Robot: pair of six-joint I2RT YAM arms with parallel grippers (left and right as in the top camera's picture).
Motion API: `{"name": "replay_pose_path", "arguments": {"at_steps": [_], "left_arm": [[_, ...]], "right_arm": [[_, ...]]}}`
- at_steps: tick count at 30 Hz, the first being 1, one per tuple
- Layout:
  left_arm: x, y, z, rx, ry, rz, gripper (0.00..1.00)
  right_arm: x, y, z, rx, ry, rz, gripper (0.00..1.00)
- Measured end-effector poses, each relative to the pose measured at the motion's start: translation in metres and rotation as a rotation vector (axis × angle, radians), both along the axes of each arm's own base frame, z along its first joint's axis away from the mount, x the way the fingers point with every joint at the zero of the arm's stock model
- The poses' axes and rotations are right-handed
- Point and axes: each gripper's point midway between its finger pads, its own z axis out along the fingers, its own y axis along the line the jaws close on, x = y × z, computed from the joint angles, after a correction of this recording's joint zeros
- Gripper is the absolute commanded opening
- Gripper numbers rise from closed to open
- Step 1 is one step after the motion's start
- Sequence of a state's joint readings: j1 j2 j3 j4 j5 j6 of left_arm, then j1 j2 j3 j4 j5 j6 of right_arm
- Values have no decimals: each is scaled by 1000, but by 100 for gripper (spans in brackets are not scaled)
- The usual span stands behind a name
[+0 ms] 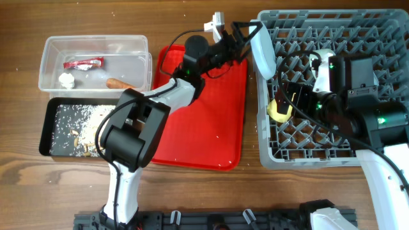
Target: Sort waste into correct bins and load items into the dishwasher rack
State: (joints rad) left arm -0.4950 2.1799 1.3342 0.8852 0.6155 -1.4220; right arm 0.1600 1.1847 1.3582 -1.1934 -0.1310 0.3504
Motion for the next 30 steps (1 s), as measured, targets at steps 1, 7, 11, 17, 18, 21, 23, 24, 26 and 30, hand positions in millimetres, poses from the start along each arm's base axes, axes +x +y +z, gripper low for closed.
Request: {"name": "replay_pose_path", "arguments": {"at_steps": [1, 7, 11, 17, 18, 21, 23, 24, 26, 30], "left_arm": [[2, 4, -7, 35, 12, 0, 99], [-12, 79, -3, 347, 125, 20, 100], [-68, 167, 47, 667, 86, 134, 100], [-181, 306, 98, 1219, 40, 484, 100], [-197, 319, 107, 1250, 27, 523, 100], [-234, 347, 148, 1239, -86, 686, 100], [-254, 357, 168, 1203, -148, 762, 100], [-260, 360, 173, 1194, -165, 784, 100], [-275, 366, 184, 1164, -203, 825, 100], [-294, 373, 195, 1124, -248, 875, 100]], "right_arm": [[0, 0, 0, 0, 0, 0, 99], [6, 6, 7, 2, -53, 66, 95], [6, 24, 43, 44, -234, 213, 96], [-32, 29, 110, 43, -540, 330, 100], [-38, 29, 116, 42, -568, 334, 100], [-49, 28, 125, 56, -603, 325, 100], [-48, 28, 124, 85, -585, 298, 100], [-48, 28, 124, 104, -573, 278, 100], [-47, 28, 123, 157, -544, 226, 100], [-53, 27, 102, 210, -405, 156, 100]]}}
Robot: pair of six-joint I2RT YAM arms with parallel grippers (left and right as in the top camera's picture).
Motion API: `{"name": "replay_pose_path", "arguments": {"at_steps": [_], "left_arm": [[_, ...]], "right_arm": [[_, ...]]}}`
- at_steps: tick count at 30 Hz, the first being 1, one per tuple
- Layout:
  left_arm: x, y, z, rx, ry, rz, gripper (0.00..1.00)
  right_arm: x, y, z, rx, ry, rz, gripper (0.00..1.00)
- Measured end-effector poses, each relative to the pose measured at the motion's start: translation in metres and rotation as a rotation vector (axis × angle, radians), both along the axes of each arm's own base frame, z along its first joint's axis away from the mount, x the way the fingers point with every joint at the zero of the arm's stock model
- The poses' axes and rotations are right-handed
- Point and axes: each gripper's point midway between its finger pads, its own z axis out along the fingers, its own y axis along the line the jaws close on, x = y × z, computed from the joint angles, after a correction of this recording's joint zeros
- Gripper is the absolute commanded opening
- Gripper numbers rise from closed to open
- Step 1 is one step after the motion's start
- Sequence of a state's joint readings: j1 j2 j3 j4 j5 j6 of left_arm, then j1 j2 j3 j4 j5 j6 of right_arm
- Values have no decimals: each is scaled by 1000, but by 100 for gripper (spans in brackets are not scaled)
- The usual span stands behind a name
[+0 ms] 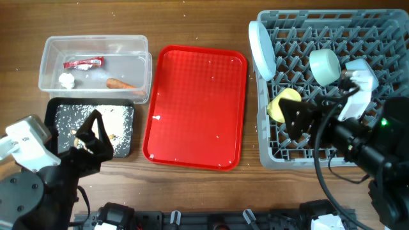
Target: Sort waste into correct bins and load items into the dishwasher rack
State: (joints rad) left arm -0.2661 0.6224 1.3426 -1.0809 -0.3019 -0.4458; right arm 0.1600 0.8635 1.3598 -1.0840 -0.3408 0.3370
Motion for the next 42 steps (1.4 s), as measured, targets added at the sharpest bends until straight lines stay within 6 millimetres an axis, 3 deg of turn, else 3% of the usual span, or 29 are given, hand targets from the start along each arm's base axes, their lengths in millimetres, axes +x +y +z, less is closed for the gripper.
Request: {"name": "replay_pose_path", "arguments": {"at_steps": [1, 3, 6, 9, 11, 13, 15, 19, 22, 25, 42], "left_arm": [[-1, 0, 0, 0, -1, 0, 100], [-1, 0, -2, 2, 8, 0, 100], [-4, 1, -9, 12, 39, 0, 100], [-6, 2, -15, 18, 63, 1, 100], [-6, 2, -15, 18, 64, 1, 100], [-6, 2, -15, 18, 64, 1, 100], [-6, 2, -15, 19, 65, 1, 100], [-5, 2, -15, 19, 64, 3, 100], [-5, 2, -15, 20, 64, 4, 100], [-5, 2, -15, 20, 64, 4, 100], [-5, 2, -15, 20, 64, 4, 100]], "right_arm": [[-3, -1, -7, -4, 37, -9, 100], [8, -8, -2, -18, -10, -53, 100], [25, -15, 15, -60, -227, -82, 100], [12, -22, 1, -129, -470, -74, 100], [6, -25, -26, -143, -540, -78, 100], [0, -26, -73, -155, -563, -80, 100], [-2, -28, -104, -159, -585, -86, 100], [2, -28, -142, -155, -620, -99, 100], [11, -28, -147, -143, -693, -115, 100], [19, -28, -178, -152, -664, -120, 100], [19, -29, -179, -154, -662, -125, 100]]}}
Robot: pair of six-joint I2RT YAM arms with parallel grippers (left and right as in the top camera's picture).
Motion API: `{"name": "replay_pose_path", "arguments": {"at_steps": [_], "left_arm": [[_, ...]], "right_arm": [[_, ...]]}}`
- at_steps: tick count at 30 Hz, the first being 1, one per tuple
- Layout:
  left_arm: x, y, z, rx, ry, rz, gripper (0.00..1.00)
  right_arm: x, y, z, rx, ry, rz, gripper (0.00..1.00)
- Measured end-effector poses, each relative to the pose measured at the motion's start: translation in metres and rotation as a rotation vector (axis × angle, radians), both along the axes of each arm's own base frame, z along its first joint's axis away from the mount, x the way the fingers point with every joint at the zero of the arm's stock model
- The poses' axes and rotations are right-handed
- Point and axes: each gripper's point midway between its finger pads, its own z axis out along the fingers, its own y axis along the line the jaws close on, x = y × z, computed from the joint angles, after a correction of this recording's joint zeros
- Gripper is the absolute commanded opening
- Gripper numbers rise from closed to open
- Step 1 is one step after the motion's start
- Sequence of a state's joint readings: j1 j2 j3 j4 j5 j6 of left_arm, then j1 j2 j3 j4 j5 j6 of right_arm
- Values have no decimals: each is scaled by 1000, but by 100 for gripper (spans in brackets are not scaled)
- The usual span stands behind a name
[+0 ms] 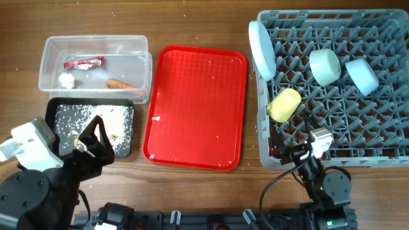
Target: Sort waste into correct bins and load items into the dishwasher rack
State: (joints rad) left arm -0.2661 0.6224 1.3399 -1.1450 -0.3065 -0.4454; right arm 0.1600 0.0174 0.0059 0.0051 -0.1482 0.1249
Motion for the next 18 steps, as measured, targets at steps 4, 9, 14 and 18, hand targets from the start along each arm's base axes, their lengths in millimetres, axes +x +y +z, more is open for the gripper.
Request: {"name": "replay_pose_path", "arguments": {"at_steps": [4, 9, 14, 18], "left_arm": [[6, 13, 7, 7, -44, 77, 100], [42, 35, -14, 5, -129, 222, 100], [63, 38, -83, -33, -204, 211, 100], [51, 37, -125, -70, -276, 197, 100]], "right_arm": [[0, 0, 0, 0, 0, 0, 100], [0, 0, 0, 0, 0, 0, 100], [0, 0, 0, 0, 0, 0, 100], [0, 0, 0, 0, -1, 0, 100]]}}
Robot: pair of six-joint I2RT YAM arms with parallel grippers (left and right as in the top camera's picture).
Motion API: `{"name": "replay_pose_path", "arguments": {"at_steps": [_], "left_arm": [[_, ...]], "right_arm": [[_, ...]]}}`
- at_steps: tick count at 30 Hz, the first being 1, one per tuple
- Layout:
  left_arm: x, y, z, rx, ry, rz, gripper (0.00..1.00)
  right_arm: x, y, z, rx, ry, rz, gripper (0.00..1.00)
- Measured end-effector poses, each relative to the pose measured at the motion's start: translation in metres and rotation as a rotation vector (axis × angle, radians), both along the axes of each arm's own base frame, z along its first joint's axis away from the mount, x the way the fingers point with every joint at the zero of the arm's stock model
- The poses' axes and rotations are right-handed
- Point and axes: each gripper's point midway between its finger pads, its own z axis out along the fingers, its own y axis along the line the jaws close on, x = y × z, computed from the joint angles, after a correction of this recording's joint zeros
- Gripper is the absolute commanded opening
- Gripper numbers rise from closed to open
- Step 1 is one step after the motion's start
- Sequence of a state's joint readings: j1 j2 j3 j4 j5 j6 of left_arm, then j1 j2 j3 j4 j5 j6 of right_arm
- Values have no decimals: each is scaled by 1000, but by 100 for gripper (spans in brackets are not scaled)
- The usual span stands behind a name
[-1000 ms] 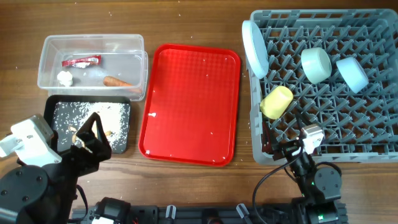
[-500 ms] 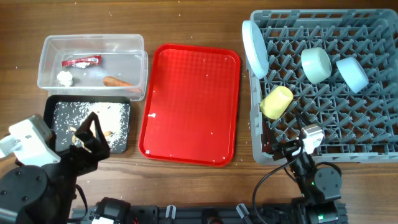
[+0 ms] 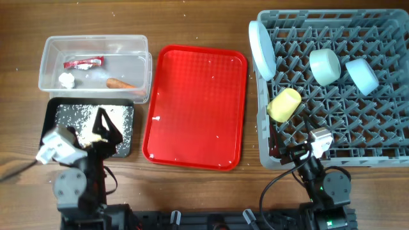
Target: Sort waste into correct bins and load items into the dishwasher rack
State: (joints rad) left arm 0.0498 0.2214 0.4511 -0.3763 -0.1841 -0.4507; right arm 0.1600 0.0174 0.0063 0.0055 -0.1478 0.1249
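Note:
The grey dishwasher rack (image 3: pixel 383 160) holds a pale blue plate (image 3: pixel 262 50) on edge at its left side, a yellow cup (image 3: pixel 284 105), a pale green cup (image 3: pixel 324 66) and a light blue bowl (image 3: pixel 362 75). The red tray (image 3: pixel 195 105) carries only crumbs. A clear bin (image 3: pixel 51 86) holds a red wrapper (image 3: pixel 83 62), a white paper wad (image 3: pixel 66 80) and an orange-brown scrap (image 3: pixel 120 84). Pale food scraps lie in the black tray (image 3: pixel 48 121). My left gripper (image 3: pixel 105 128) hangs over the black tray's front, my right gripper (image 3: pixel 287 156) at the rack's front left corner; neither visibly holds anything.
Both arms are folded low at the table's front edge, the left below the black tray and the right below the rack. A black rail runs along the front edge. Bare wooden table surrounds the containers.
My left arm has shifted to the right and folded lower, and its gripper now sits a little farther over the black tray. The right arm and all the items are unchanged.
First my left gripper was at the plate by the rack's upper left corner and my right arm was over the rack near the yellow cup. Then both arms were drawn back toward the front. Now they sit folded, with the plate, cups and bowl in the rack.

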Motion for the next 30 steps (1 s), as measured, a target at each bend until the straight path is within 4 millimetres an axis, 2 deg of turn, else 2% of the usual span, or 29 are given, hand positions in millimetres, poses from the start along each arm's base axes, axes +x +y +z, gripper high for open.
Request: {"name": "replay_pose_path", "arguments": {"at_steps": [5, 6, 11, 18, 30], "left_arm": [[-7, -3, -36, -27, -47, -13, 100], [-4, -4, -52, -45, -28, -18, 100], [14, -9, -91, -109, -59, -40, 100], [20, -31, -86, -129, -105, -138, 100], [20, -32, -87, -135, -105, -140, 100]], "right_arm": [[0, 0, 0, 0, 0, 0, 99], [0, 0, 0, 0, 0, 0, 100], [0, 0, 0, 0, 0, 0, 100], [0, 0, 0, 0, 0, 0, 100], [0, 0, 0, 0, 0, 0, 100]]}}
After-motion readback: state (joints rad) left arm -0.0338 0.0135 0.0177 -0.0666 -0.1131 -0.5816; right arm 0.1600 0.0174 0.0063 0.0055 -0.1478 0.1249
